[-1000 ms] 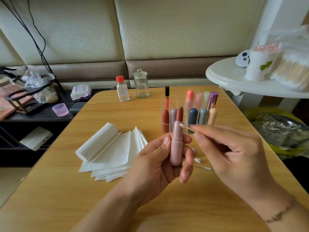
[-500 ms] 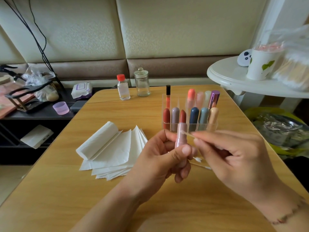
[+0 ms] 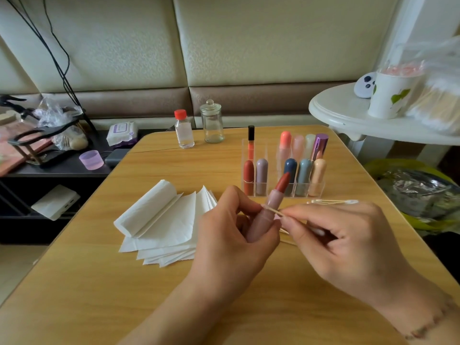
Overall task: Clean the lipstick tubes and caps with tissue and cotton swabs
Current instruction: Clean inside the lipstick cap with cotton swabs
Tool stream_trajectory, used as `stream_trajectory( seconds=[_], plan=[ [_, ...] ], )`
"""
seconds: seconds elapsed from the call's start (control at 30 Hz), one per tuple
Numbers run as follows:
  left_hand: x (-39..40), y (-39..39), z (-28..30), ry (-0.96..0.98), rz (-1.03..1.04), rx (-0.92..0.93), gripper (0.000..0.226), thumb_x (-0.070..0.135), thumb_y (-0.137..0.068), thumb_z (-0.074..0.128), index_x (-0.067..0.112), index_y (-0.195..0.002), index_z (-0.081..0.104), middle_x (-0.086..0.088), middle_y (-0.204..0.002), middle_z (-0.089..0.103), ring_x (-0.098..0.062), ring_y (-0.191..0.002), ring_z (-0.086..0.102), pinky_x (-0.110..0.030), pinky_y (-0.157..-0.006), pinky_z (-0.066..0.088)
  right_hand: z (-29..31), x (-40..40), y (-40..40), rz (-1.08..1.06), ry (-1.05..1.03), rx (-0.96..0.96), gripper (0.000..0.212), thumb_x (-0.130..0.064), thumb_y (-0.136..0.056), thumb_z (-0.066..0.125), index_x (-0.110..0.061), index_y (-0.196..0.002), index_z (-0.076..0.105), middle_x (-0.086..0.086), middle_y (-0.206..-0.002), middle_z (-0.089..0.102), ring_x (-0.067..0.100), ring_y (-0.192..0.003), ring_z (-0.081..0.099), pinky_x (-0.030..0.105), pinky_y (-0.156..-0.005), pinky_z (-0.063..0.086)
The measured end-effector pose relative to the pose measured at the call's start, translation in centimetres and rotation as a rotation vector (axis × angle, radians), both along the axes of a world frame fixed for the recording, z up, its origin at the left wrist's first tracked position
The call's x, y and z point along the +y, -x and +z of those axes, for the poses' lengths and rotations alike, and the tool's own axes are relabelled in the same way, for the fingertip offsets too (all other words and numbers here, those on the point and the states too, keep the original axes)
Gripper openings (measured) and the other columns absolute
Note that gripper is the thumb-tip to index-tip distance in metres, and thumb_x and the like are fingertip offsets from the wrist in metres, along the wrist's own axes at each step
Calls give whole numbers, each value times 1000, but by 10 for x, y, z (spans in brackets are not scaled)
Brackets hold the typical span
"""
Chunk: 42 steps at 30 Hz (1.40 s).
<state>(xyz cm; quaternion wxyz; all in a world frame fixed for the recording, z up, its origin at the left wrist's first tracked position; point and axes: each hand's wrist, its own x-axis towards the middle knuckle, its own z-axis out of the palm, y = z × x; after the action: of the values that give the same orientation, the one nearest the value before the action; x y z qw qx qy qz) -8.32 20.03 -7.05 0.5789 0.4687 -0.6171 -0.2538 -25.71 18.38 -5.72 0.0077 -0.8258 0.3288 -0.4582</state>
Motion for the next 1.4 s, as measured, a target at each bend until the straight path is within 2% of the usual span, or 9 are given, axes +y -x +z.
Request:
stream_trajectory(
  seconds=[0.23, 0.33, 0.43, 0.67, 0.83, 0.97, 1.03, 1.1, 1.4],
  plan=[
    [-7, -7, -6, 187, 166, -304, 34, 10, -73, 80, 22, -76, 48, 9, -62, 54, -6, -50, 47, -16, -47, 35, -2, -2, -3, -36, -50, 57, 10, -22, -90, 69, -21, -84, 76, -32, -57, 36, -7, -48, 40, 12, -50, 28],
    [-9, -9, -1, 19, 115, -59, 25, 13, -81, 77, 19, -82, 54, 4, -70, 62, -14, -48, 56, -23, -45, 42, -3, -7, 2, -15, -135, -113, 16, -20, -99, 55, -16, -90, 68, -29, -64, 48, -11, -58, 52, 7, -52, 32],
    [-18, -15, 3, -135, 61, 212, 10, 19, -93, 62, 13, -95, 54, -2, -71, 63, -17, -54, 57, -27, -47, 43, -6, -10, 3, 33, -327, -307, 22, -35, -102, 38, -26, -86, 50, -10, -69, 50, 9, -60, 50, 23, -54, 39],
    [-25, -17, 3, -385, -297, 846, 24, 14, -96, 46, 9, -119, 51, 0, -77, 48, -13, -64, 41, -24, -56, 35, -14, -16, -14, -414, -209, 267, 35, -52, -83, 67, -27, -81, 43, -13, -73, 52, 14, -71, 48, 25, -47, 31],
    [-24, -20, 7, -473, -418, 955, 25, 0, -88, 43, 8, -110, 52, -5, -82, 49, -16, -66, 46, -26, -57, 38, -16, -24, -15, -496, -347, 378, 40, -64, -87, 51, -35, -74, 28, -12, -85, 57, 13, -79, 52, 27, -52, 28],
    [-23, -21, 6, -478, -451, 891, 15, 4, -85, 58, 11, -97, 53, -9, -87, 55, -22, -75, 57, -30, -66, 47, -15, -24, -15, -412, -425, 31, 39, -64, -82, 58, -30, -75, 41, -13, -86, 65, 9, -76, 56, 24, -59, 44],
    [-19, -18, 7, -452, -457, 761, 10, 14, -84, 61, 11, -93, 60, -16, -99, 64, -30, -89, 65, -34, -75, 52, -7, -18, -16, -157, -546, -381, 49, -56, -77, 66, -13, -76, 43, -14, -89, 73, 14, -88, 64, 28, -85, 52],
    [-14, -13, 10, -447, -534, 703, 9, 21, -86, 65, 15, -88, 71, -16, -109, 70, -29, -98, 68, -35, -83, 55, -1, -11, -19, 56, -543, -560, 44, -51, -81, 70, -20, -75, 39, -10, -98, 76, 27, -98, 66, 45, -101, 47],
    [-9, -7, 14, -481, -684, 890, 5, 14, -85, 60, 14, -81, 63, -9, -88, 70, -17, -78, 70, -32, -72, 59, 0, -2, -24, 252, -331, -433, 45, -39, -88, 71, -20, -77, 31, -14, -102, 74, 16, -112, 63, 72, -101, 31]
  ],
)
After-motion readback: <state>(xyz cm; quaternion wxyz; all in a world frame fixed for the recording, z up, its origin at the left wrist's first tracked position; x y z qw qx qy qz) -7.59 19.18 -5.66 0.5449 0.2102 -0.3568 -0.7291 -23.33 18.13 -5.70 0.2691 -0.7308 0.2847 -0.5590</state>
